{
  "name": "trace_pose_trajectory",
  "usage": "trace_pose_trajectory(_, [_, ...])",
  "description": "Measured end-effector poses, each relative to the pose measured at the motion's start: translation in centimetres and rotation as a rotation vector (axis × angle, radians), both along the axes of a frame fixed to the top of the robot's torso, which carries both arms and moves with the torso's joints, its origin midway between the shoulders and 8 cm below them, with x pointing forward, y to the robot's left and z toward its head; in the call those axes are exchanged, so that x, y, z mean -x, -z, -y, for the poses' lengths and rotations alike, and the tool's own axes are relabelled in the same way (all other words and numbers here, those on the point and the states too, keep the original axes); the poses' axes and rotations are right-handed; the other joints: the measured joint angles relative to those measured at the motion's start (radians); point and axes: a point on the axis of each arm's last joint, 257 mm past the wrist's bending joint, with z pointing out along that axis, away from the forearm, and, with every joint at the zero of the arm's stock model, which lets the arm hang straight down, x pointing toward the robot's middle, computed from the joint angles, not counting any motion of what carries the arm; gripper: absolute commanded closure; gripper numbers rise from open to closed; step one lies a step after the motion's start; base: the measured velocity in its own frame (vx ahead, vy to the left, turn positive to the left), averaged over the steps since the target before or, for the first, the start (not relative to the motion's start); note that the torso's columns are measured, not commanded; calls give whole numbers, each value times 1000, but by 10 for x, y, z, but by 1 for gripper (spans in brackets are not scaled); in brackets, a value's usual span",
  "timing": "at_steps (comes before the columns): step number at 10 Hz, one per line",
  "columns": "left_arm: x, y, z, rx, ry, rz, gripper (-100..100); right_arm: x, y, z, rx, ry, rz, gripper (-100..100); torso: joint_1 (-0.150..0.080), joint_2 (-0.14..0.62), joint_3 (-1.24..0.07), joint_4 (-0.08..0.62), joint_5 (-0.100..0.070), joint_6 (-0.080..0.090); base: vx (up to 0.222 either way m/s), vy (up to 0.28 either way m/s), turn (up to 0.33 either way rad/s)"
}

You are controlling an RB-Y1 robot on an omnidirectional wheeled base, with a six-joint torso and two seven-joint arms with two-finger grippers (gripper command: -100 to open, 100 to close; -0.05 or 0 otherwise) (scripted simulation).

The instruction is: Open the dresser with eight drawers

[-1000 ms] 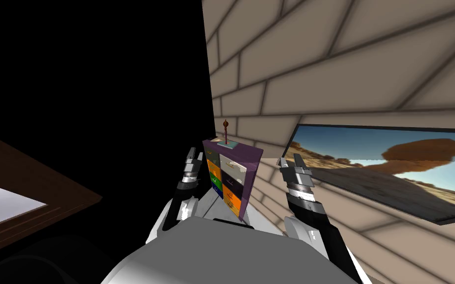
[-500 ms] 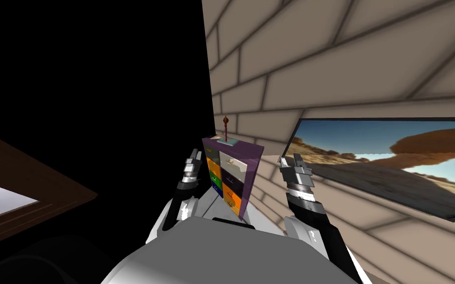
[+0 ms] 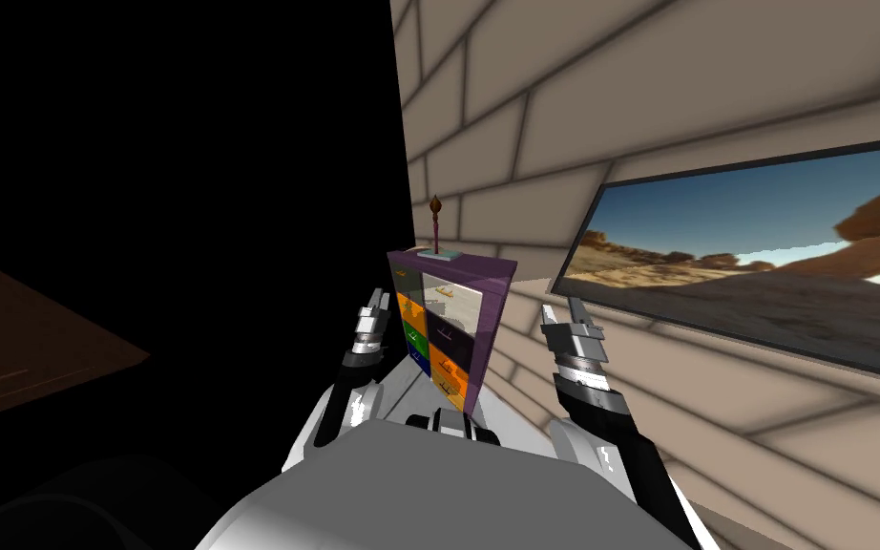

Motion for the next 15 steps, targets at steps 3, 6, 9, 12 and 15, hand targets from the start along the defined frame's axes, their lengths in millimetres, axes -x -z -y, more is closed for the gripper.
trace_pose_trajectory(3, [-6,6,5,-42,25,-42,-100,0,0,0,0,0,-1,0,0,46,-93,46,0,0,-5,-14,-65])
trace_pose_trajectory(6, [-15,12,7,-61,40,-92,-100,0,0,0,0,0,-1,0,0,46,-94,47,0,0,-3,-19,-76])
trace_pose_trajectory(9, [-21,20,7,-73,50,-147,-100,0,0,0,0,0,-1,0,0,47,-94,47,0,0,-4,-21,-83])
trace_pose_trajectory(12, [-28,23,7,-79,56,-199,-100,0,0,0,0,0,-1,0,0,47,-94,47,0,0,-2,-21,-89])
trace_pose_trajectory(15, [-33,26,6,-82,60,-242,-100,0,0,0,0,0,-1,0,0,47,-94,47,0,0,-1,-18,-73])
